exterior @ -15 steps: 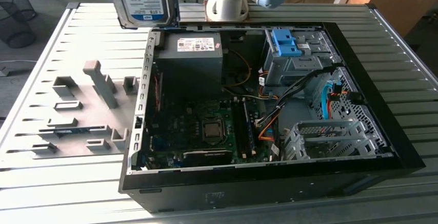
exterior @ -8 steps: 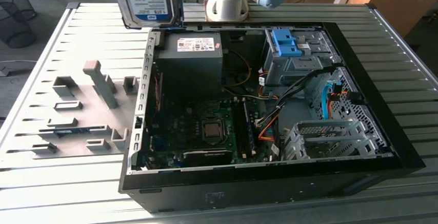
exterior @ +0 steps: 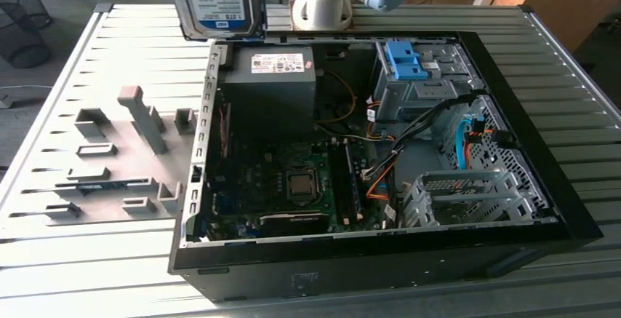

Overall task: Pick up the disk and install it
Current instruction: 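Pick up the disk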

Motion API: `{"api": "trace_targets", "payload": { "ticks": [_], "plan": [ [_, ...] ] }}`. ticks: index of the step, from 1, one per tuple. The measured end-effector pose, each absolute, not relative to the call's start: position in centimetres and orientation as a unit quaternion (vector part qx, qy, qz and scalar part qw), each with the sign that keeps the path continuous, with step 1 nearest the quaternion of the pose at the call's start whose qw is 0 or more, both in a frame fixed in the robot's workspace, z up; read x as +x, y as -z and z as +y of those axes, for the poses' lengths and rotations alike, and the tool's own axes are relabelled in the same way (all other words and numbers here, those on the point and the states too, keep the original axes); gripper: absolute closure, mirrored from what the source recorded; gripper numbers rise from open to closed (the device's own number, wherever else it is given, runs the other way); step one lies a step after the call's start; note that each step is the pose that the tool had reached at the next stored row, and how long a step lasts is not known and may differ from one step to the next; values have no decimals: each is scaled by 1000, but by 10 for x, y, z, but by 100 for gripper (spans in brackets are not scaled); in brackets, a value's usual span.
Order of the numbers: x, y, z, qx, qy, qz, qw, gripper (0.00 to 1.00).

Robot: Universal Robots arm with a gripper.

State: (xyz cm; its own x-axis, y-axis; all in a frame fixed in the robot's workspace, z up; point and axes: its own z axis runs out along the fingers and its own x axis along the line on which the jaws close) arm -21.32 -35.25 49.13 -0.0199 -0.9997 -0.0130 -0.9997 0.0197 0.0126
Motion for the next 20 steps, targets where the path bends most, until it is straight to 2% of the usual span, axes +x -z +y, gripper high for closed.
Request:
{"api": "trace_targets", "payload": {
  "ticks": [20],
  "plan": [
    [-189, -491, -352, -700, -9, 714, 0, 64]
  ]
}}
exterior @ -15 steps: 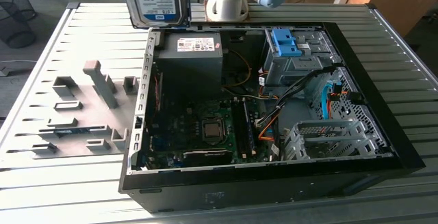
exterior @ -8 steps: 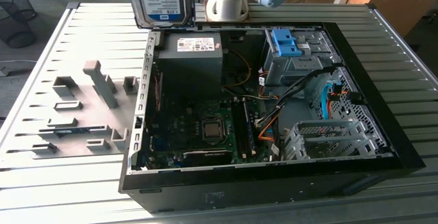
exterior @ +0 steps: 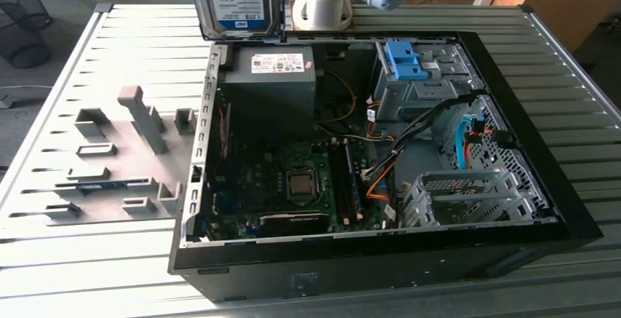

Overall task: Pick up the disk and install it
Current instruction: 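Pick up the disk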

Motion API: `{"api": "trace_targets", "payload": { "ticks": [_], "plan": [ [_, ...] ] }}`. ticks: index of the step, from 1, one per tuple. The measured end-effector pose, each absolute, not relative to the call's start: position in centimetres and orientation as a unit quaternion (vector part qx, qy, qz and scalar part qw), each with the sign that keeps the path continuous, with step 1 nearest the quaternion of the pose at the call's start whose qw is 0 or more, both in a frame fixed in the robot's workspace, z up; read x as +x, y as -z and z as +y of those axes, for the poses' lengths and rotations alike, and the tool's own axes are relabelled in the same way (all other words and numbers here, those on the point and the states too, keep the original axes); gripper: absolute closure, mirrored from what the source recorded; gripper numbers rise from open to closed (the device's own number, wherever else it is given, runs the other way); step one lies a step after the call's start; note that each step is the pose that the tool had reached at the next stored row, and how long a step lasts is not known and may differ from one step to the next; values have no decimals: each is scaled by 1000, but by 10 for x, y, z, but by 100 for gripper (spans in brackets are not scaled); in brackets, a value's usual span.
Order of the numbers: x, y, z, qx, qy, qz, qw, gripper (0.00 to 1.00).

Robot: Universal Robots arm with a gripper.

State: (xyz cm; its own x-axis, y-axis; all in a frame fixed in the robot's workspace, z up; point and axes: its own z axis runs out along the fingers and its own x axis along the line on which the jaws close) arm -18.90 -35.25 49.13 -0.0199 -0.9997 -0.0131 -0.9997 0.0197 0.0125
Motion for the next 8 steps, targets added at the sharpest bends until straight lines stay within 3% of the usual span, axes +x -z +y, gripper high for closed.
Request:
{"api": "trace_targets", "payload": {
  "ticks": [8],
  "plan": [
    [-187, -491, -352, -700, -9, 714, 0, 64]
  ]
}}
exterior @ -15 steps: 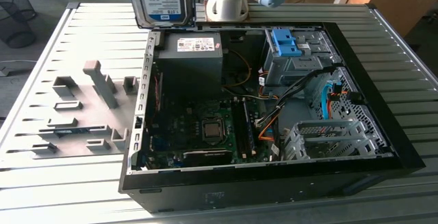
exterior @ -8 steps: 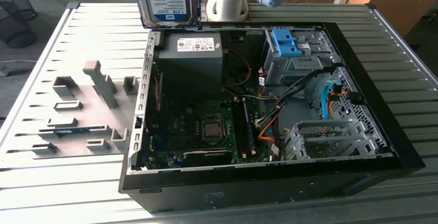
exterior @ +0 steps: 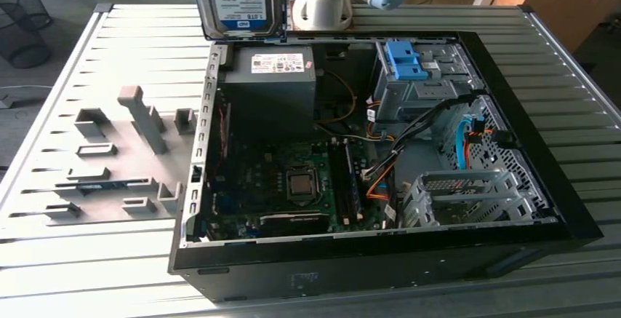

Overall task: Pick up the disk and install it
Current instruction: 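Pick up the disk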

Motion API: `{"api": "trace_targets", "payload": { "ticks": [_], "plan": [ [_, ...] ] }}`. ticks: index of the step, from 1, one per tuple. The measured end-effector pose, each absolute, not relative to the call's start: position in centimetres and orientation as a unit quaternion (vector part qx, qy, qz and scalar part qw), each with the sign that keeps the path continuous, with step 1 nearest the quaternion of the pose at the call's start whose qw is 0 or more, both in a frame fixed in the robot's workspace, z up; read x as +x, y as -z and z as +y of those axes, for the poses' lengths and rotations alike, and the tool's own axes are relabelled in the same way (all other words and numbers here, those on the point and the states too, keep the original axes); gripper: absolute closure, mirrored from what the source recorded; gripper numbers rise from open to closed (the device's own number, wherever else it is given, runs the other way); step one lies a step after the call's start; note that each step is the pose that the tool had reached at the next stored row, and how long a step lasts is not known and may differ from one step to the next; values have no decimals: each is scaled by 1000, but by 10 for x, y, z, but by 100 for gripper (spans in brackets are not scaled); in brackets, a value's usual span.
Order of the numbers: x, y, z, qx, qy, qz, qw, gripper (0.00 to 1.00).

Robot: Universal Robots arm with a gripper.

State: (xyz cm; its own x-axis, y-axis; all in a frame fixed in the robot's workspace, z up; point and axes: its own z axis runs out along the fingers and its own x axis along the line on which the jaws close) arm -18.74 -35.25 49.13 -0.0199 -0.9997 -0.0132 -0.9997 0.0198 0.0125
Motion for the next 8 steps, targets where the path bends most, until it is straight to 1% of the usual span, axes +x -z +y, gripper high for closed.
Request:
{"api": "trace_targets", "payload": {
  "ticks": [8],
  "plan": [
    [-187, -491, -352, -700, -9, 714, 0, 64]
  ]
}}
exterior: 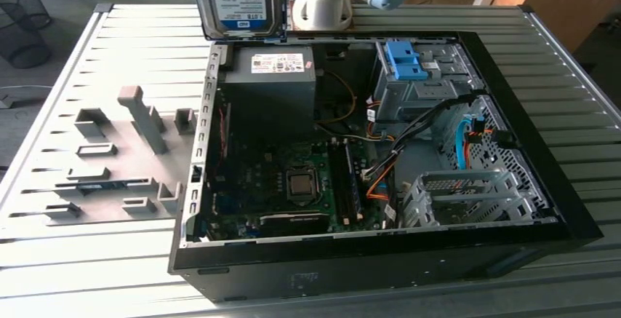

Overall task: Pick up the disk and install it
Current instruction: 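Pick up the disk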

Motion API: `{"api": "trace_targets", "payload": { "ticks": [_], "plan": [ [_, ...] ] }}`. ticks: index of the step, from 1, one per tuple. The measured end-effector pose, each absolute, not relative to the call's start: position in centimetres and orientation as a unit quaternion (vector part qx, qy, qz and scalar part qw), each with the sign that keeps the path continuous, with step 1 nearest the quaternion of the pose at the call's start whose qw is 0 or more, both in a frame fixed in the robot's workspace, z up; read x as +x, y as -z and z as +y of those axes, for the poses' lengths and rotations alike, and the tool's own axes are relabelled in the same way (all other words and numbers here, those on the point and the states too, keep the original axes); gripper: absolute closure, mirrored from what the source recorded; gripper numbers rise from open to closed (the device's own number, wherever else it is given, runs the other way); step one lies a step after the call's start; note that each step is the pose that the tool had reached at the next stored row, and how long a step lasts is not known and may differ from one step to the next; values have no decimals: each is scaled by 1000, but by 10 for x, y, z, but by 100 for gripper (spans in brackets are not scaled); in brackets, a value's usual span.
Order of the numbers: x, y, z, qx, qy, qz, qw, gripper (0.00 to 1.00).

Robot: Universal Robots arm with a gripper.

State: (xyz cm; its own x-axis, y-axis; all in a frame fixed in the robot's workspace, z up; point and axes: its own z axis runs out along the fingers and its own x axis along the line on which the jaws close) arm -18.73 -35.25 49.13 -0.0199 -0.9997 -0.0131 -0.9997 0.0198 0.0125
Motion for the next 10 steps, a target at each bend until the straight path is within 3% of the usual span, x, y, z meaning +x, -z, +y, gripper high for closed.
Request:
{"api": "trace_targets", "payload": {
  "ticks": [10],
  "plan": [
    [-187, -491, -352, -700, -9, 714, 0, 64]
  ]
}}
